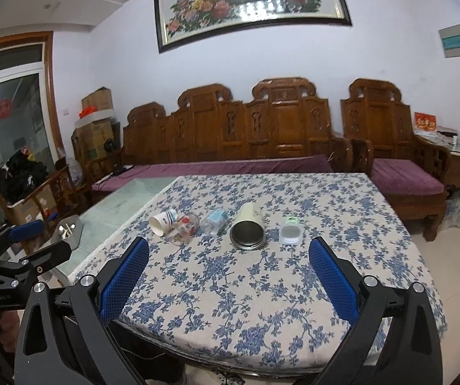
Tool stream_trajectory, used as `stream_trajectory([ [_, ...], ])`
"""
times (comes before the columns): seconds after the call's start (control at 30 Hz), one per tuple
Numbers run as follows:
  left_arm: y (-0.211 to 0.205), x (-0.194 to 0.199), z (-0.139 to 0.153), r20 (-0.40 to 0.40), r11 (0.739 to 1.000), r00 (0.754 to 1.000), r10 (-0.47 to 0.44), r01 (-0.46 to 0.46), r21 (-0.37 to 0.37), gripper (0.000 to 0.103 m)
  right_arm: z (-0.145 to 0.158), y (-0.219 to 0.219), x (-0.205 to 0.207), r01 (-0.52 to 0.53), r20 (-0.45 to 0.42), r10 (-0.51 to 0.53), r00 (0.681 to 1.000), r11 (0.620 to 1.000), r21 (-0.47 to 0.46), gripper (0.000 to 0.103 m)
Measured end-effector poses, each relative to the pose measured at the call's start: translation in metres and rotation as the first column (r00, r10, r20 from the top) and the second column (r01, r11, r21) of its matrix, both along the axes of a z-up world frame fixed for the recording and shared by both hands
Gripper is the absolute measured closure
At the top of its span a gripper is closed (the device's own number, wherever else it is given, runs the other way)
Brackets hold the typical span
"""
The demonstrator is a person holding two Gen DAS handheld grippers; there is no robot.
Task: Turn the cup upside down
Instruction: 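Move the right tool toward the cream cup lying on its side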
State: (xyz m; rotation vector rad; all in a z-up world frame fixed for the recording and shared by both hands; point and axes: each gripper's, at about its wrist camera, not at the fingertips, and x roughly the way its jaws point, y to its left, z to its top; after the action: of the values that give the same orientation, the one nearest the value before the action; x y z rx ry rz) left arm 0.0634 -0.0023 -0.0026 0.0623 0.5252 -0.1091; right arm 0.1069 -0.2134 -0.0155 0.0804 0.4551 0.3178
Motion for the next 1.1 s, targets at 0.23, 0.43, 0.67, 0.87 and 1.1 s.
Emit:
stream_trajectory([
  [0.23,0.008,0.063,-0.016,-0.097,1.0,0.995,-0.024,0.026,0.016,0.008,-0.015,0.007,0.08,-0.036,-0.107,0.034,0.994,0.999,-0.021,0.003],
  [0.43,0.018,0.119,-0.042,-0.183,0.999,0.983,-0.021,0.028,0.033,0.008,-0.037,0.017,0.153,-0.065,-0.212,0.054,0.976,0.997,-0.042,0.005],
  [0.67,0.028,0.169,-0.066,-0.256,0.999,0.966,-0.029,0.036,0.023,0.008,-0.063,0.029,0.226,-0.08,-0.321,0.05,0.946,0.994,-0.08,0.005],
  [0.87,0.032,0.207,-0.085,-0.288,1.0,0.958,-0.022,0.025,0.006,0.008,-0.087,0.047,0.291,-0.117,-0.412,0.064,0.909,0.987,-0.105,0.006],
  [1.1,0.036,0.246,-0.108,-0.32,1.0,0.947,-0.021,0.024,0.004,0.008,-0.127,0.079,0.361,-0.174,-0.534,0.076,0.842,0.975,-0.135,0.008],
])
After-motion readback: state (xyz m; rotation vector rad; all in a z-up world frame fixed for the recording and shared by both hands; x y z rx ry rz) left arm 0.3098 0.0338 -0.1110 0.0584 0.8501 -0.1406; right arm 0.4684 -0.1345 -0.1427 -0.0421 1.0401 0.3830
